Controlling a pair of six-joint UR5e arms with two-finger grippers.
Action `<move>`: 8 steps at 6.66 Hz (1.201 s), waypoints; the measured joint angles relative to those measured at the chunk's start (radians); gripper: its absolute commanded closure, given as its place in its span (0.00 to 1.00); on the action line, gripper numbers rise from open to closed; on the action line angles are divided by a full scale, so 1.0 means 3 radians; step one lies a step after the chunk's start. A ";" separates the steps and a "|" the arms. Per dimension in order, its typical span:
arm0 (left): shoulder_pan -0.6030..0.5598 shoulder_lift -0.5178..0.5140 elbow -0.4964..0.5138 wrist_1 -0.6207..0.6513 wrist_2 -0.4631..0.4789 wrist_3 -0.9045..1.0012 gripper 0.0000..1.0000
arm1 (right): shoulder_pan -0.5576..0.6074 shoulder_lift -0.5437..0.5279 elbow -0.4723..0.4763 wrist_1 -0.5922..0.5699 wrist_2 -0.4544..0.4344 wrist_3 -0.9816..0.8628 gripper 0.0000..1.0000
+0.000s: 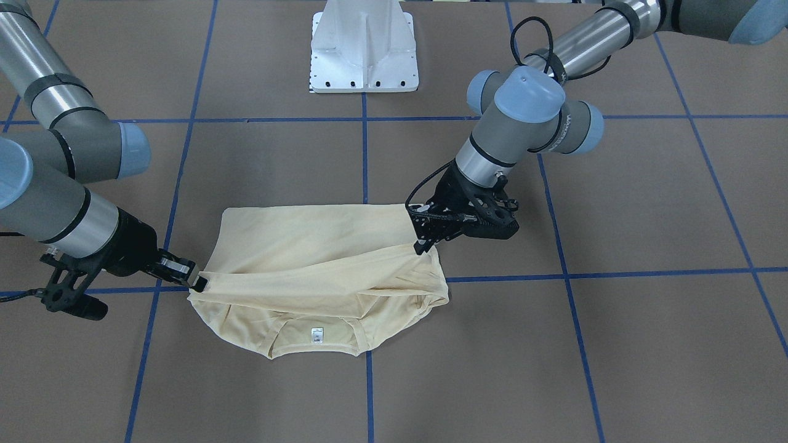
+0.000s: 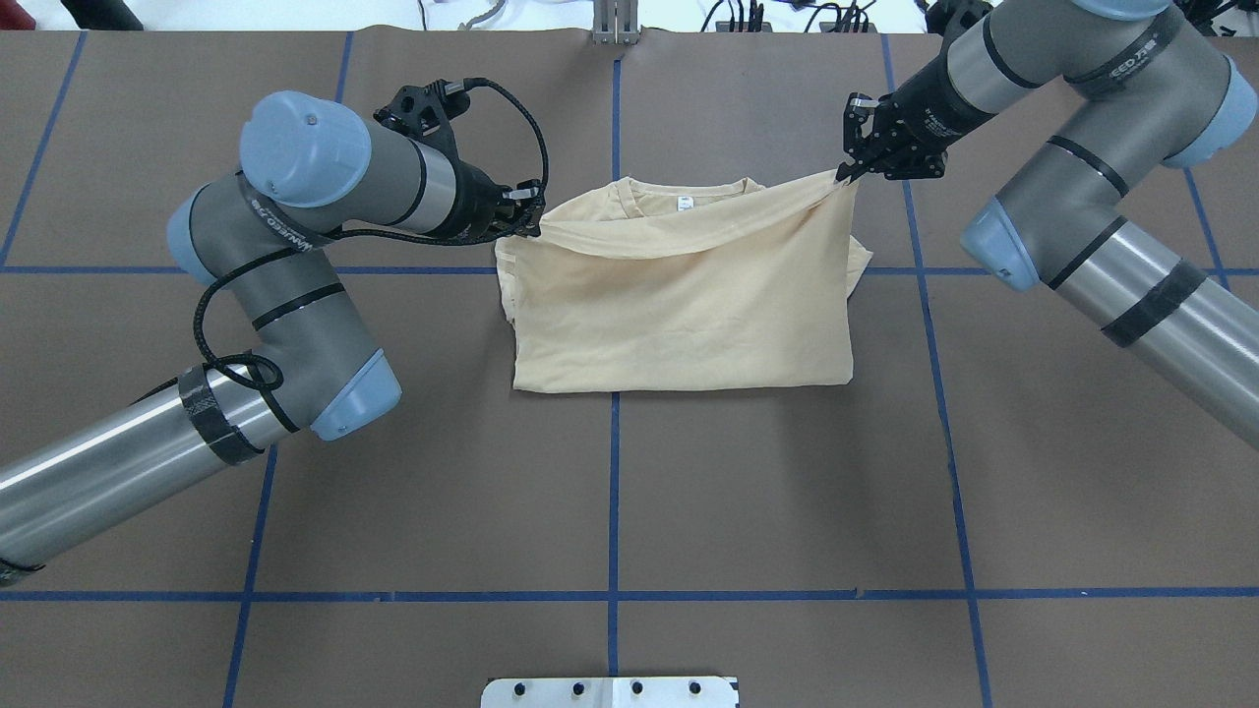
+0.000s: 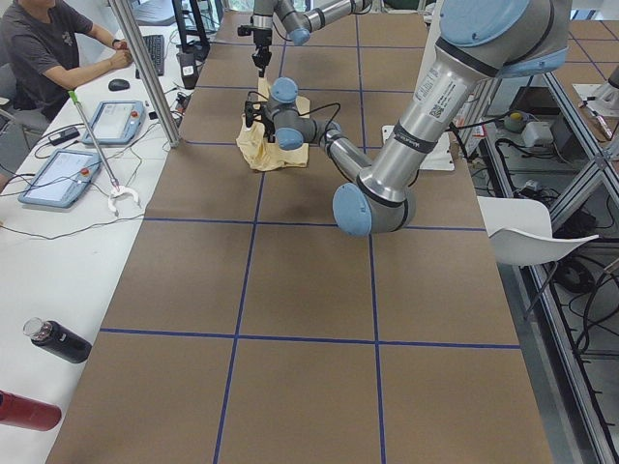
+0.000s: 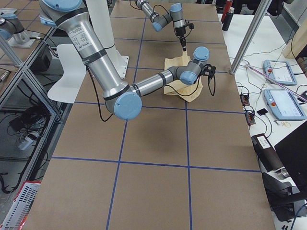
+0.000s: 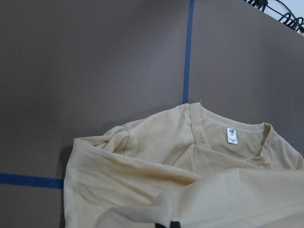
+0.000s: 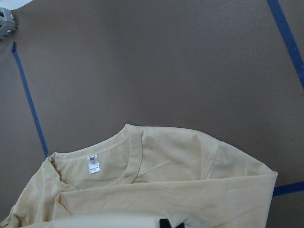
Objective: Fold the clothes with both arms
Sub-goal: 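Lower the hem onto the shirt near the collar with both grippers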
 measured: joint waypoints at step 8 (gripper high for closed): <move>-0.0179 -0.0312 0.0855 -0.0242 0.0165 0.0018 1.00 | -0.0047 0.0280 -0.0435 0.0005 -0.0310 0.0000 1.00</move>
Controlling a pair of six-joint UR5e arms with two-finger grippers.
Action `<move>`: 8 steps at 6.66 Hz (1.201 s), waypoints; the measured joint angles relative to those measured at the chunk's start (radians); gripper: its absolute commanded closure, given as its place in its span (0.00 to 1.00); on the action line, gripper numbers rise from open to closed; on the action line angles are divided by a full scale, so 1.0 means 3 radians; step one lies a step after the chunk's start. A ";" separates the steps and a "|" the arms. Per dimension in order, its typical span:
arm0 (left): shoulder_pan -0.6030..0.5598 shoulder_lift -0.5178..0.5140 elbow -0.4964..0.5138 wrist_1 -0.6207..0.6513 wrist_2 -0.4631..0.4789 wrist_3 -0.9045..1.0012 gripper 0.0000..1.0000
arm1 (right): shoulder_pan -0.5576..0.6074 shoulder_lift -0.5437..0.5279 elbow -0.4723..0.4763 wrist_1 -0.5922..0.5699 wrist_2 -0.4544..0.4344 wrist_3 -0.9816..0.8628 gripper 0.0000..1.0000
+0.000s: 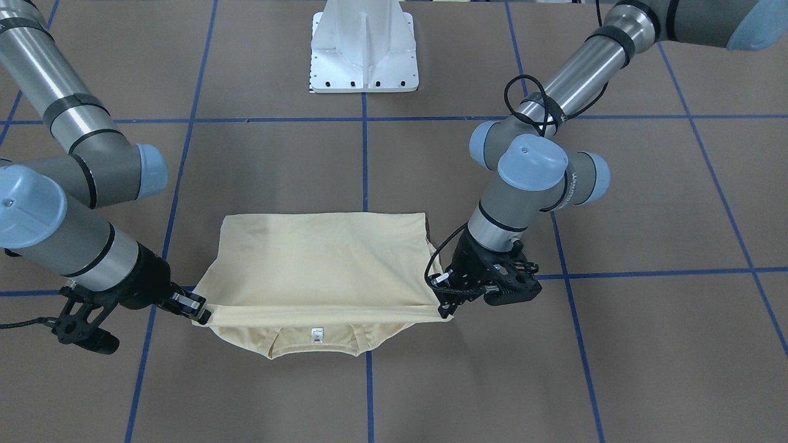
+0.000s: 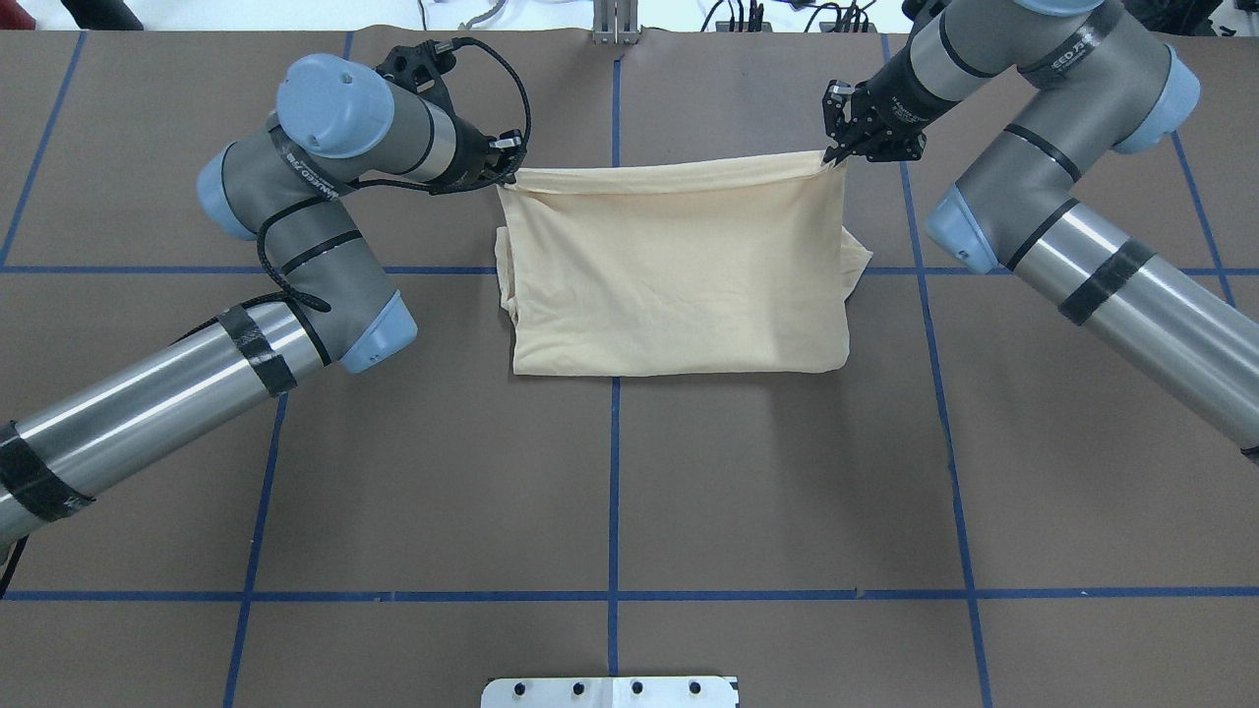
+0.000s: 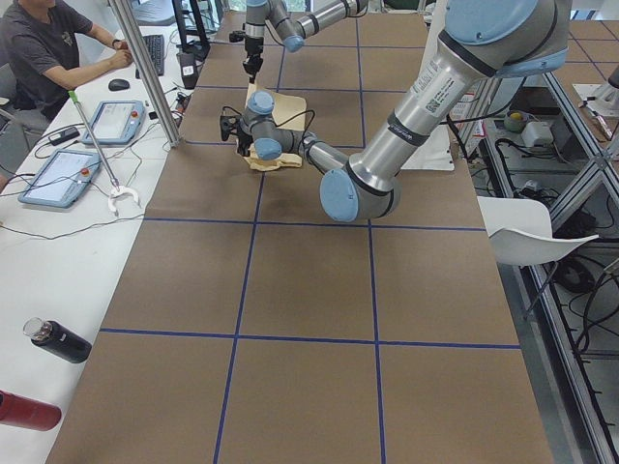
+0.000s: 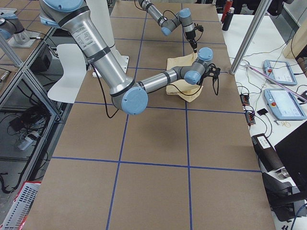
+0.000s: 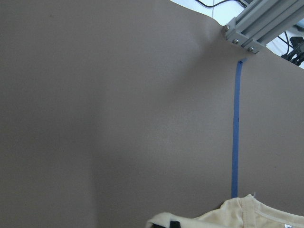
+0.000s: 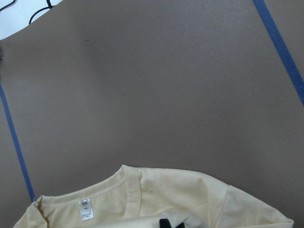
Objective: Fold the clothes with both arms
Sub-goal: 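Lower the hem onto the shirt near the collar with both grippers, then open both grippers and raise them off the folded shirt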
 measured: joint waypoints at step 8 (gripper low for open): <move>0.0014 0.0012 0.0049 -0.0014 0.0001 0.0005 1.00 | -0.0132 0.0041 -0.0174 0.0001 -0.0295 0.0000 1.00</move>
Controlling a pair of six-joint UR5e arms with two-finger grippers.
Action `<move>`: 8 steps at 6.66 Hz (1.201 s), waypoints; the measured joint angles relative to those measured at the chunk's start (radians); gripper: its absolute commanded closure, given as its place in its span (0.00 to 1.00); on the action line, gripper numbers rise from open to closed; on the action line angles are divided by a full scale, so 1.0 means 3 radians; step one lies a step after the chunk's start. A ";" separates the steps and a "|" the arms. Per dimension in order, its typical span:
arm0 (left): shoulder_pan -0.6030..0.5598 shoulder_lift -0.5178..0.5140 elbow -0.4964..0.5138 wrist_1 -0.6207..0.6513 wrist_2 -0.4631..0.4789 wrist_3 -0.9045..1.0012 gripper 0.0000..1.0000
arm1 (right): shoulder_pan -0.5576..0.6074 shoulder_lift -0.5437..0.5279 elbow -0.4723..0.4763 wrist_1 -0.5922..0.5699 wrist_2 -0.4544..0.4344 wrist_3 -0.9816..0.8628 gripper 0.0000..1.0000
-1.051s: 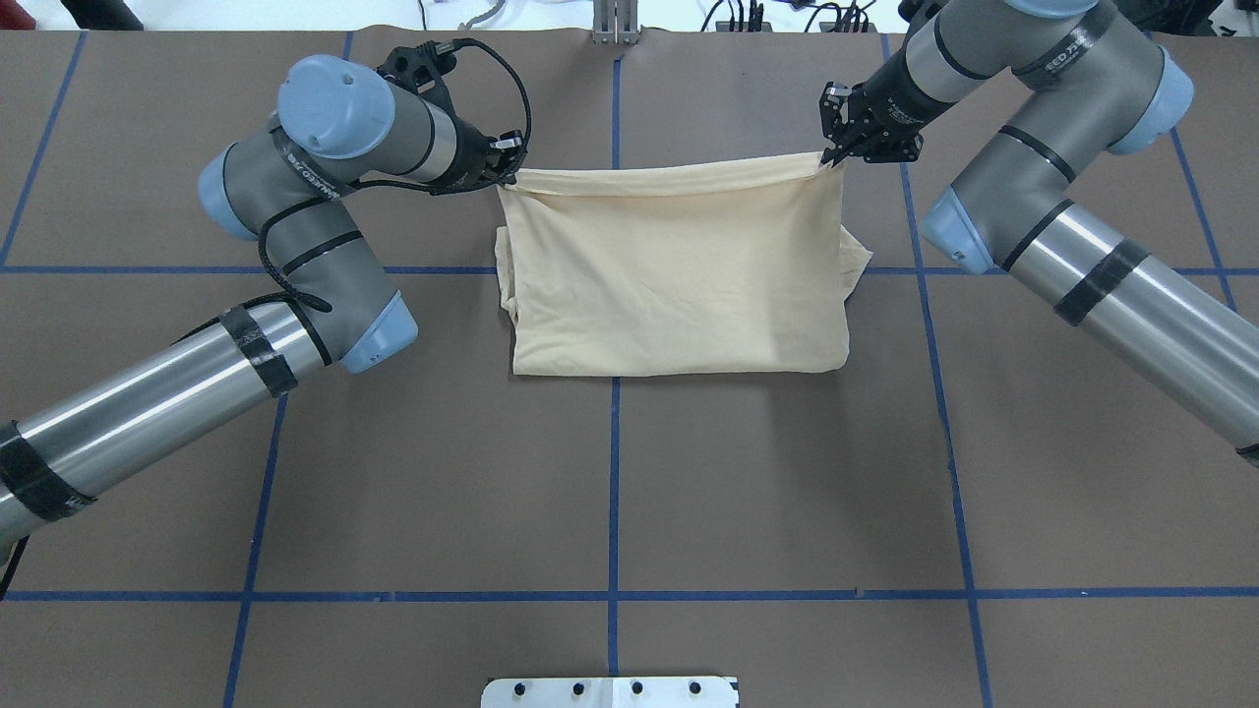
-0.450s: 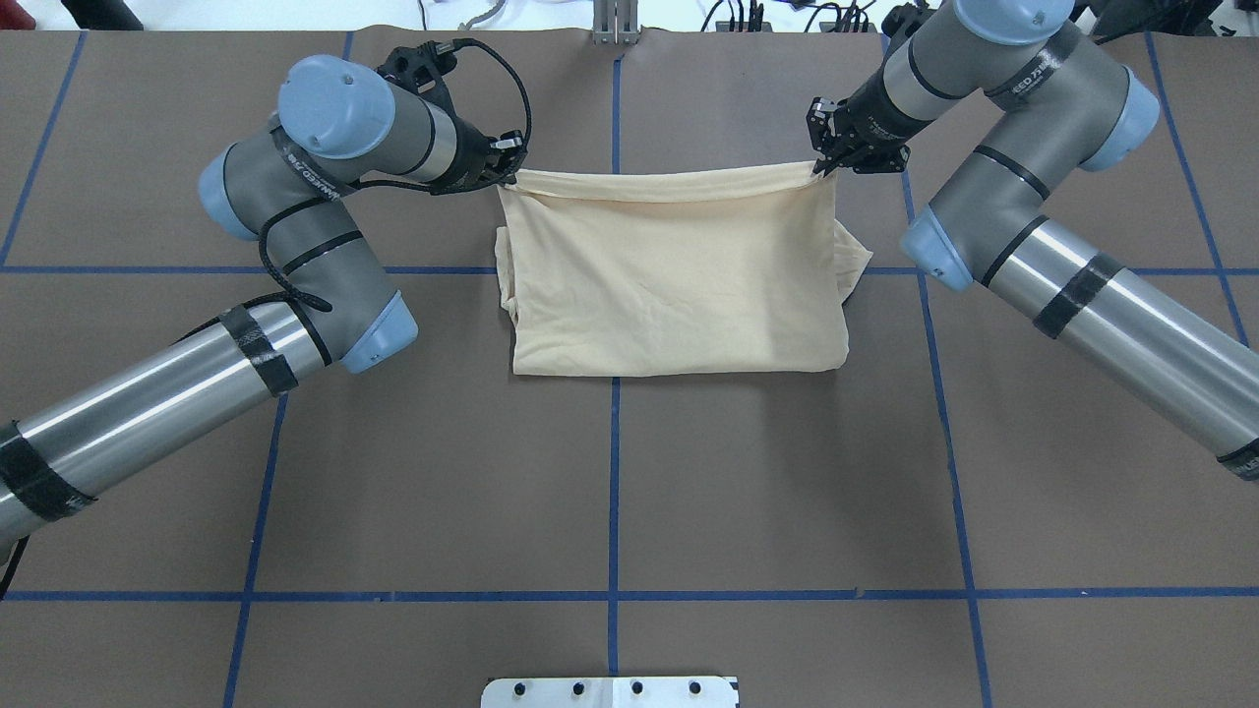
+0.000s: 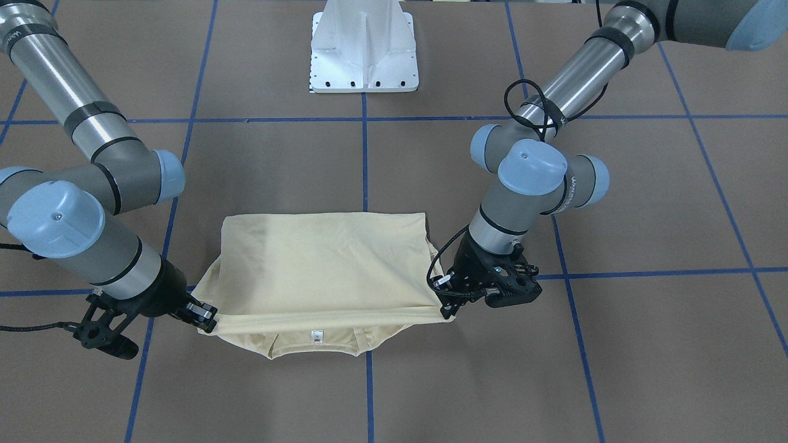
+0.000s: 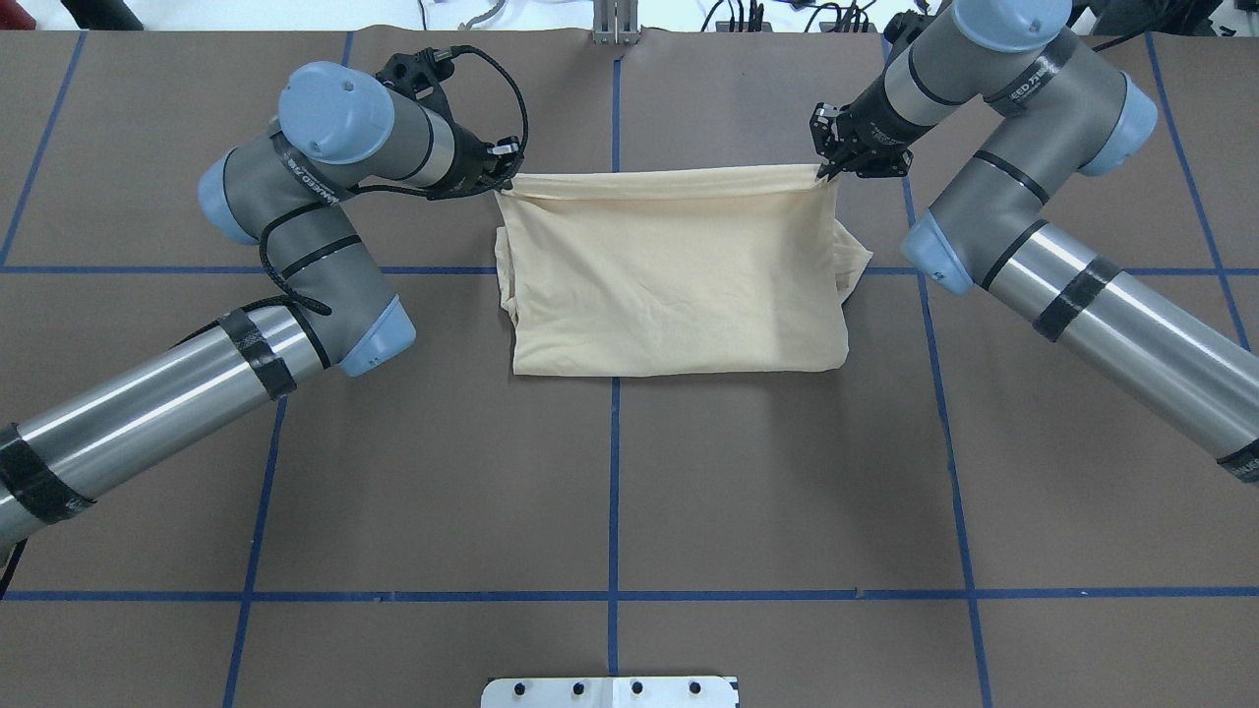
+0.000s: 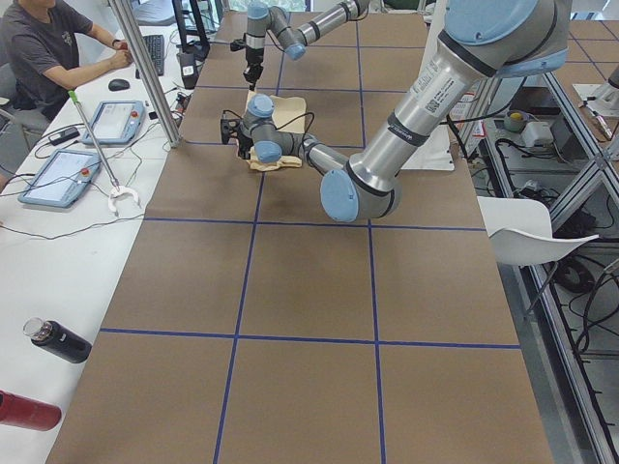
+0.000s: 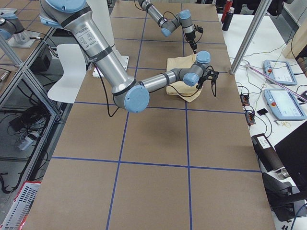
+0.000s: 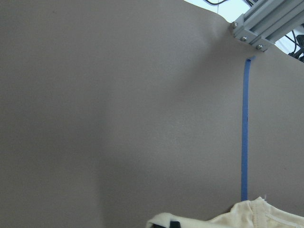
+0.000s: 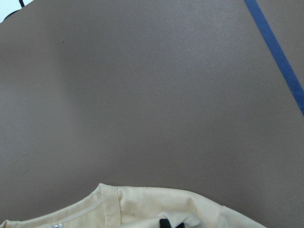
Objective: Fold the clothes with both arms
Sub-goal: 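Open both grippers and raise them off the folded shirt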
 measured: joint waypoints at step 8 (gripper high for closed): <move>0.0010 -0.0014 -0.0290 0.0024 -0.0029 -0.0025 0.01 | -0.0105 0.0073 0.0014 0.0116 -0.0150 0.0001 0.01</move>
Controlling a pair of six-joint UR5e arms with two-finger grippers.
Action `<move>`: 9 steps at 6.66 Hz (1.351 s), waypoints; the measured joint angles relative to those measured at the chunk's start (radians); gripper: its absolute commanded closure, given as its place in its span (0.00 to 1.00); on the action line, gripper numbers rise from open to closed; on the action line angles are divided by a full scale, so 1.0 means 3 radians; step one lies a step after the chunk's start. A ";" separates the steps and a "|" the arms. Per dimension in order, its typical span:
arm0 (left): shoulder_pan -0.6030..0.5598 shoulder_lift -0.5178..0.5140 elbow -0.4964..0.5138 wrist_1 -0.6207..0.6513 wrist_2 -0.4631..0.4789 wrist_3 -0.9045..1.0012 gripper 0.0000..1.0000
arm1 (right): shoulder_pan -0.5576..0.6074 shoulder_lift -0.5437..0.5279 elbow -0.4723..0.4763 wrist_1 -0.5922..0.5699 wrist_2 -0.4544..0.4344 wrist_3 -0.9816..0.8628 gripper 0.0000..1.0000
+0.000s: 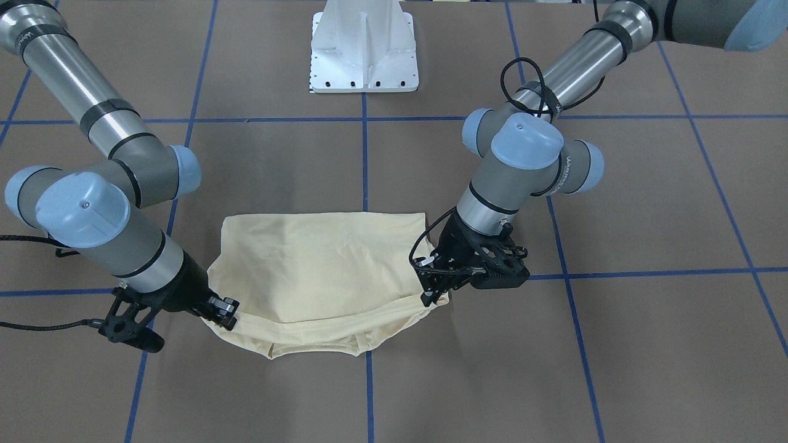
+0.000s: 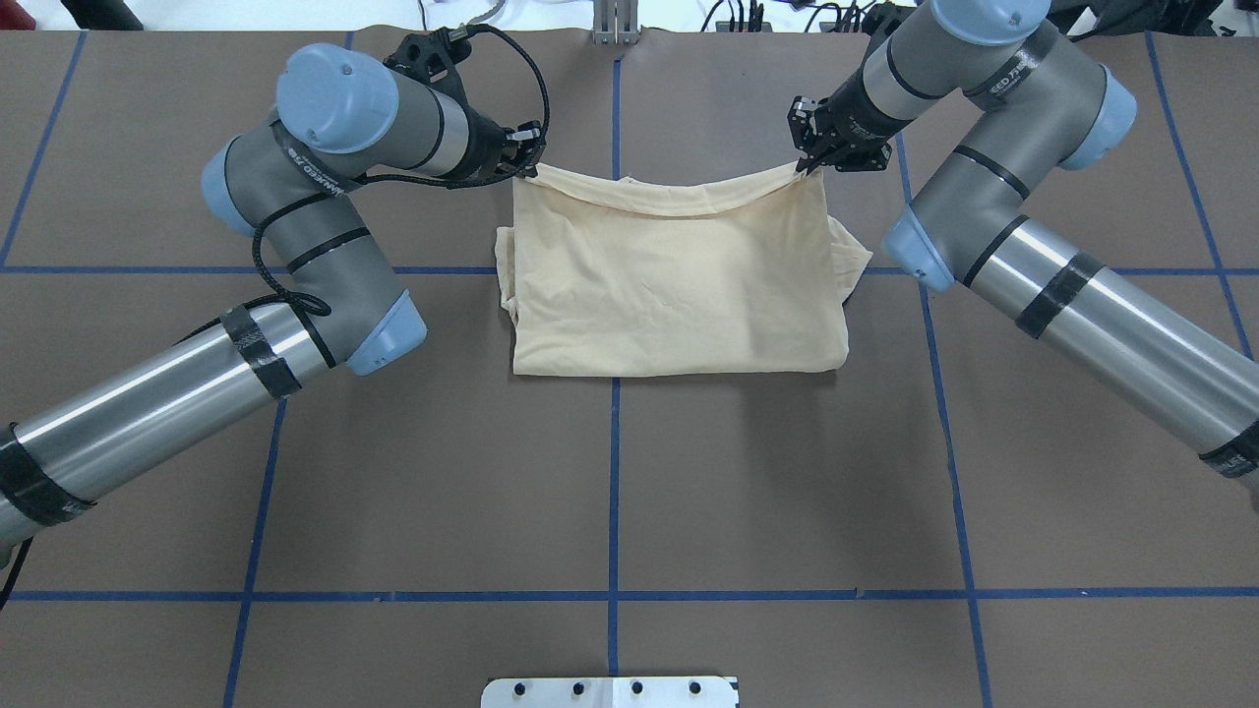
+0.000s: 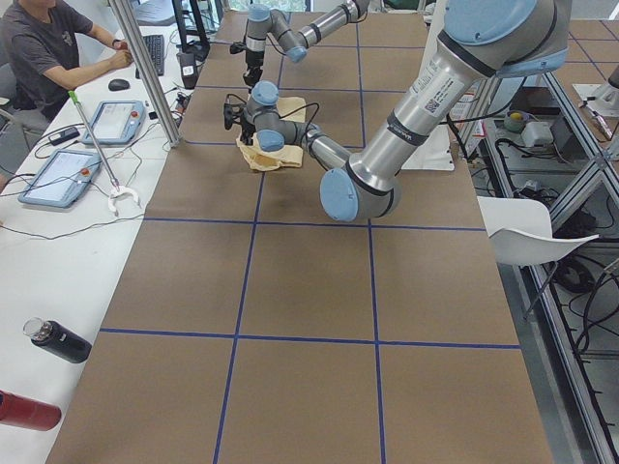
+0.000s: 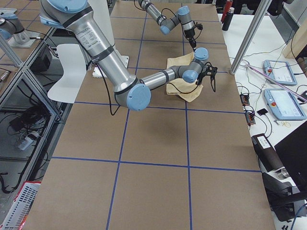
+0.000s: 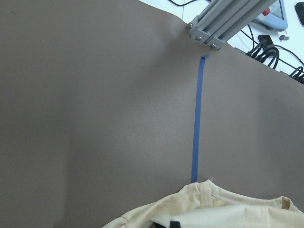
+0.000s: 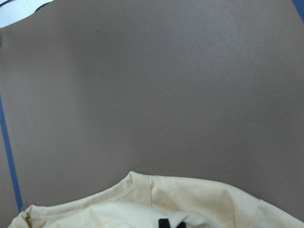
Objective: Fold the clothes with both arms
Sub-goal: 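Open both grippers and raise them off the folded shirt, then move the right gripper down to the folded shirt's side edge and grasp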
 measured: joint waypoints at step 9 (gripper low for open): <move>-0.0002 0.0348 -0.1163 0.1015 0.0004 0.0027 0.01 | -0.0192 -0.0710 0.0820 -0.0007 -0.0025 0.0134 0.01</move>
